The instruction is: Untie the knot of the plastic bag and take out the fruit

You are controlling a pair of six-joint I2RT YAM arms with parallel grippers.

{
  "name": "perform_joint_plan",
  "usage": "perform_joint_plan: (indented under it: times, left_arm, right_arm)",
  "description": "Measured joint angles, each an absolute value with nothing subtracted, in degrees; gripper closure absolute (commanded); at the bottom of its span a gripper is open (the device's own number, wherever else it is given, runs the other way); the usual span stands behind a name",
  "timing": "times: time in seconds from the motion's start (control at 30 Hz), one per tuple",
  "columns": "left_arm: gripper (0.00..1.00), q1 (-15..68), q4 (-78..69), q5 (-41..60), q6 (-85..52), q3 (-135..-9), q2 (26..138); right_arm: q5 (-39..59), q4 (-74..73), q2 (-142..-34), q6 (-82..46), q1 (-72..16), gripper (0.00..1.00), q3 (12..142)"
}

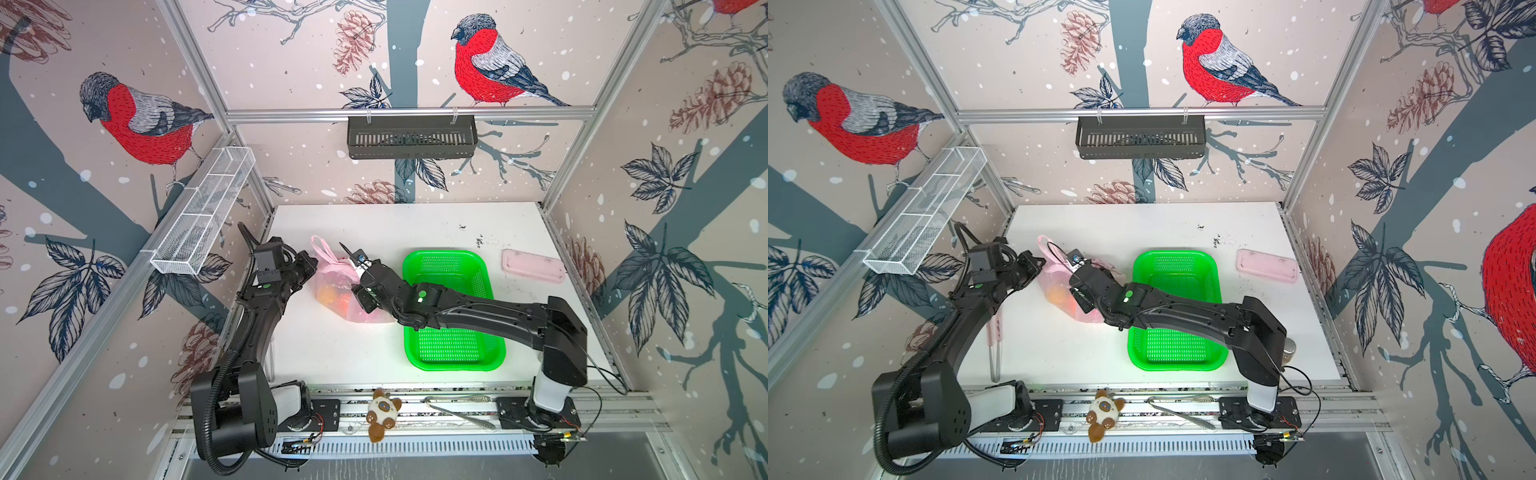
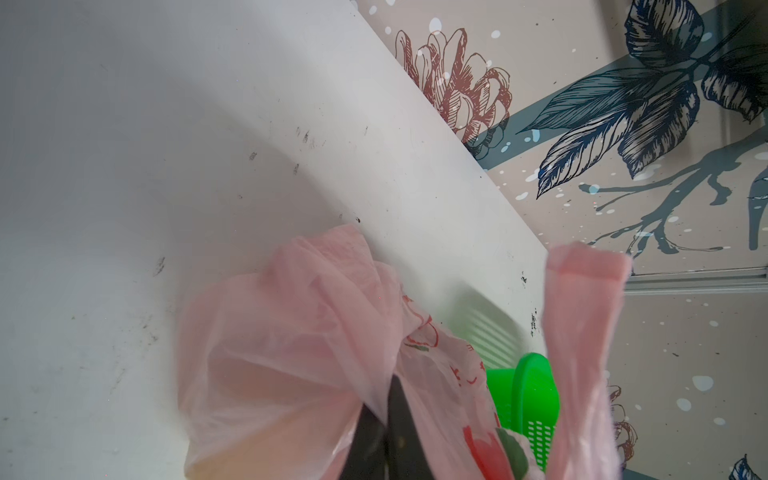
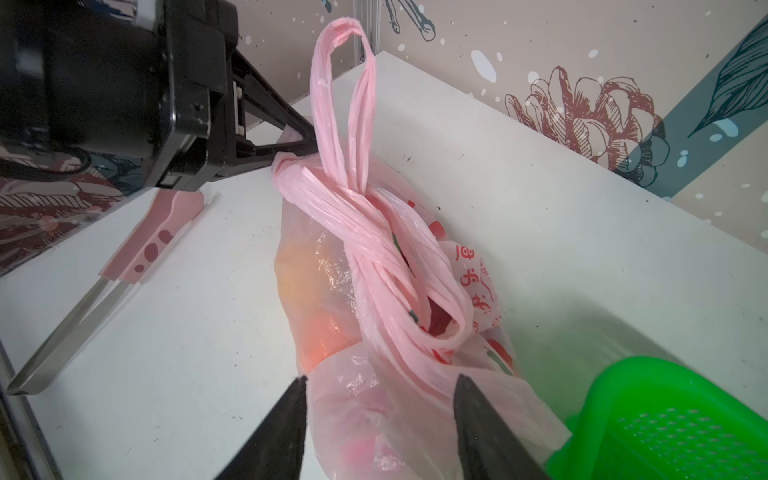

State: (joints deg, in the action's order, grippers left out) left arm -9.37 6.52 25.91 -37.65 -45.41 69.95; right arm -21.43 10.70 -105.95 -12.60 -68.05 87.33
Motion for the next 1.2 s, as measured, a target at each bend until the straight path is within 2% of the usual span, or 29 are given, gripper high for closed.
perform_joint_plan:
  times: [0.27, 0.3, 0.4, 0.5, 0.83, 1.2]
  left_arm:
    - [0.98, -9.4, 6.5, 26.7, -37.7, -45.3, 69.3]
    - [0.98, -9.4, 6.5, 26.7, -37.7, -45.2, 69.1]
    - [0.98, -9.4, 6.7, 26.7, -37.8, -45.0, 68.6]
    - [0.98, -9.4, 6.6, 26.5, -38.6, -44.9, 68.4]
    - [1.0, -9.4, 4.0, 23.0, -40.2, -44.6, 69.6]
    - [1.0, -9.8, 0.2, 19.6, -43.1, -42.4, 70.1]
  right_arm:
    - [-24.2, 11.1, -113.2, -8.8, -66.6, 0.44, 93.9]
    - [-24.5, 11.1, -113.7, -8.6, -66.3, 0.47, 94.2]
    - [-25.4, 11.1, -114.9, -7.5, -65.9, 0.69, 94.8]
    - [-25.5, 11.4, -115.2, -7.6, -65.6, 0.79, 94.7]
    - [-24.6, 10.1, -105.6, -9.6, -65.1, 0.8, 82.7]
    - [-22.5, 5.4, -96.2, -16.7, -59.1, 0.88, 69.5]
